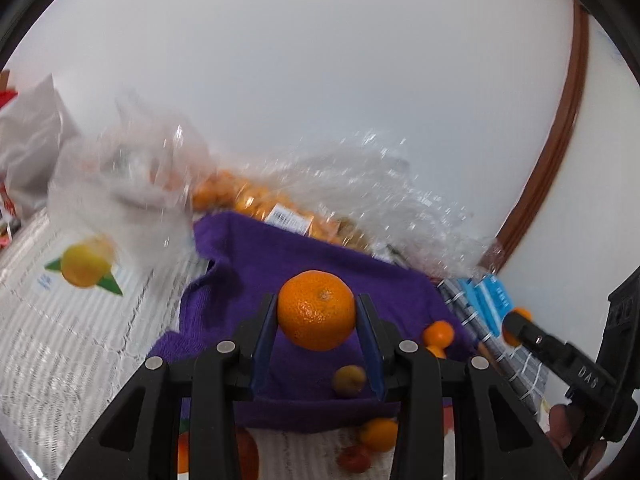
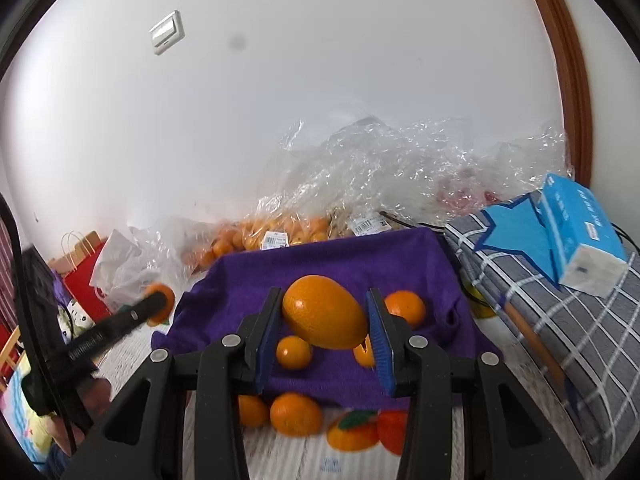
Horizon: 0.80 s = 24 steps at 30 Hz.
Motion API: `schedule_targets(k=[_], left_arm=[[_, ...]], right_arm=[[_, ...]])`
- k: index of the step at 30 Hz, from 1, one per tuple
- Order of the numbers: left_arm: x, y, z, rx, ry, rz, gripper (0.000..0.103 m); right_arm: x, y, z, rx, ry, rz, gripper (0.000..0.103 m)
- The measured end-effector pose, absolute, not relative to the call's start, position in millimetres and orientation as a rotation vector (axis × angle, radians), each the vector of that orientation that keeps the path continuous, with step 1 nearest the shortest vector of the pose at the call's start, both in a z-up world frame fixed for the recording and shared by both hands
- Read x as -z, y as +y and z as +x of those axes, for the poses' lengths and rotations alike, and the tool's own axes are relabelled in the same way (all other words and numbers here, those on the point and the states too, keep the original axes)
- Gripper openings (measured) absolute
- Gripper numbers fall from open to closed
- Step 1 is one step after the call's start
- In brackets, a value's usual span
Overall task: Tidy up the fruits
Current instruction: 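Carry the large orange and oval orange with both tools over the purple towel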
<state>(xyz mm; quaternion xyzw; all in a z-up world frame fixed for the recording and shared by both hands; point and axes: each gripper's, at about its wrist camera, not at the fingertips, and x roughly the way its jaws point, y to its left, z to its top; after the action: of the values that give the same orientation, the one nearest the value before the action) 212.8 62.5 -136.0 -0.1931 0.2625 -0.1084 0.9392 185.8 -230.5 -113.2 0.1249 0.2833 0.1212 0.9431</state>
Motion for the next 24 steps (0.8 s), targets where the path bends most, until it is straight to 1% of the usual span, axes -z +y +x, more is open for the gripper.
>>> schedule_targets(k=[3, 8, 11, 24], left_arm=[[145, 62, 217, 0.213, 0.546, -0.365, 0.037], [150, 53, 222, 0.214, 0.558, -0.348, 0.037], [151, 47, 223, 0.220, 0.565, -0.313, 0.037], [156, 53, 232, 0.253, 0.608, -0.359, 0.037]], right_arm=[[131, -234, 191, -0.232, 0.586, 0.276, 0.041], [146, -236, 195, -0.153, 0.617, 0.215, 0.041], [153, -237, 198, -0.148, 0.640, 0.214, 0.041], [168, -234, 206, -0.119, 0.678, 0.213, 0.041]])
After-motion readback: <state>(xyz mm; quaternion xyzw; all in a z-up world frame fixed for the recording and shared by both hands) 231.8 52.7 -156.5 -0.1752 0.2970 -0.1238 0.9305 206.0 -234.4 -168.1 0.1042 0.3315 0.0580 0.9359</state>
